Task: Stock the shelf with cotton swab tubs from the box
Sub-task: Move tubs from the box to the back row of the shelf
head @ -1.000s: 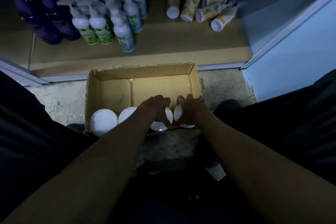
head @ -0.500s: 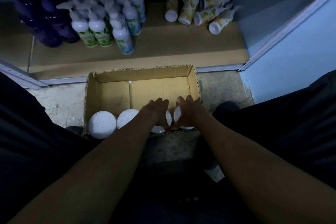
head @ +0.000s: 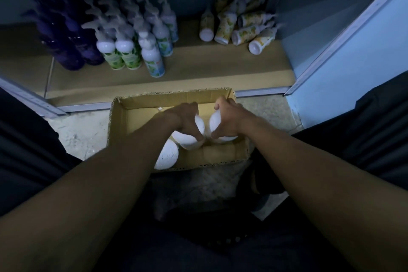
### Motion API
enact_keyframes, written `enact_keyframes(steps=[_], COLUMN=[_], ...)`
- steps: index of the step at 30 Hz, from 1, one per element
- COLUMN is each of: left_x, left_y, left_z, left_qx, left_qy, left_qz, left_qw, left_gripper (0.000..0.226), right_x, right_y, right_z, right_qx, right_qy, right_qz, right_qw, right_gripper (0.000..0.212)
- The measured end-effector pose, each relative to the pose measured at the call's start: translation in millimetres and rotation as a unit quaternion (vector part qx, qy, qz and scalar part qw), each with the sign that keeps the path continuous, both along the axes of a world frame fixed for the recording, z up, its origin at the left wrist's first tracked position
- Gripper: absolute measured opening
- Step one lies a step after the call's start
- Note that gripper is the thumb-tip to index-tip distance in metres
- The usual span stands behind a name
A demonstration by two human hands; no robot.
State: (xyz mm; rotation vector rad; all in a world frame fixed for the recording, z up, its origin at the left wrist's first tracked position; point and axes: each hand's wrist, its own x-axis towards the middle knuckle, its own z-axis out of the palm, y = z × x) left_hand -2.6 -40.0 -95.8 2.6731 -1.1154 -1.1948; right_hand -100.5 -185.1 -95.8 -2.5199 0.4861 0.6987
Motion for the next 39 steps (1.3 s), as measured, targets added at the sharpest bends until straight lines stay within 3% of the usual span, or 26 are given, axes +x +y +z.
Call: enact_keyframes(steps=[10,19,26,30,39], left_x=[20.5,14.3,8.9,16.3,46.6], left_y=[4.8,13.5,1.4,-5.1,-30.7], left_z=[117.1,246.1,328.1,364.4,411.0], left_qx=[-0.046,-0.194,-0.229,-0.229,-0.242], left_qy=[-0.117,-0.184,-0.242,-0.264,-0.307], left_qz=[-0.043,-0.082,-0.075,-0.072,-0.046], left_qw=[0.991,0.960,0.940,0.934,0.919], left_gripper=[0.100,0.083,0.077,0.076,0.075], right_x=[14.5,2.3,-0.2,5.1,33.9], right_y=[-17.2,-30.6,-27.1,-32.3,-35.6], right_z=[118.5,236.6,315.6,356.0,406.0], right_qx=[-0.081,-0.122,-0.174,-0.191,-0.225], right_qy=[-0.099,-0.209,-0.286,-0.302,-0.315], right_qz=[0.073,0.100,0.065,0.065,0.028], right_qw=[0.989,0.965,0.940,0.932,0.922], right_gripper=[0.076,0.078,0.098,0.077,0.053])
